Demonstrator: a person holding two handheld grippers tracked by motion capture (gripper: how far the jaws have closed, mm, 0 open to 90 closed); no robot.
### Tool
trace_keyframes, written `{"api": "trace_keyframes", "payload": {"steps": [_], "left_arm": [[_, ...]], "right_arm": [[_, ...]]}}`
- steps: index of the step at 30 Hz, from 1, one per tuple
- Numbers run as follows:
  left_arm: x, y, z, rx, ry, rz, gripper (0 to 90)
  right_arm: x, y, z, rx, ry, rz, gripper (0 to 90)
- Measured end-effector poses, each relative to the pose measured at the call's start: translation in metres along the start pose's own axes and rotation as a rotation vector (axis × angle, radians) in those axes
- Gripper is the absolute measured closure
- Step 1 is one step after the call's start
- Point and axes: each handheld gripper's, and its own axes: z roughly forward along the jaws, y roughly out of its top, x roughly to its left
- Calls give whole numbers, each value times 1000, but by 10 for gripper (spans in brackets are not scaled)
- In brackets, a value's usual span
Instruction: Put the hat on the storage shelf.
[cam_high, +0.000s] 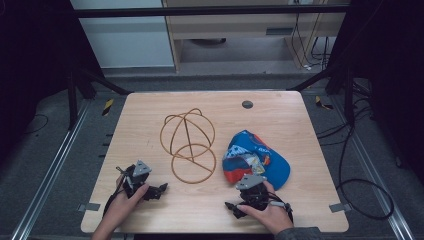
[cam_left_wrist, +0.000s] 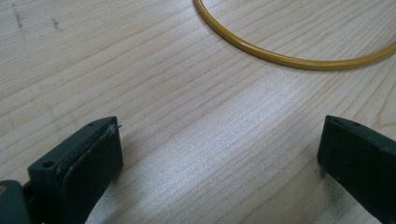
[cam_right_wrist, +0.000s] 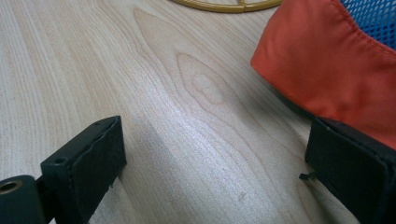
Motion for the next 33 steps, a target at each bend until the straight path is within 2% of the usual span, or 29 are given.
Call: {"api": "trace_keyframes", "payload": {"steps": [13, 16, 21, 23, 27, 30, 33], "left_arm": [[0, 0, 0, 0, 0, -1, 0], [0, 0, 0, 0, 0, -4, 0], [0, 0, 0, 0, 0, 0, 0], [0, 0, 0, 0, 1, 0, 0], [0, 0, 0, 0, 0, 0, 0], [0, 0, 0, 0, 0, -1, 0], [0, 0, 0, 0, 0, -2, 0]], "right_arm": [[0, -1, -2, -1, -5, 2, 67], [1, 1, -4, 5, 3, -19, 131], [1, 1, -11, -12, -34, -28, 151], [-3, 0, -22, -46, -67, 3, 159], [-10, -3, -32, -39, -100, 30, 163], [-20, -7, -46, -4, -139, 33, 161], [-29, -6, -60, -4, -154, 53, 153]]}}
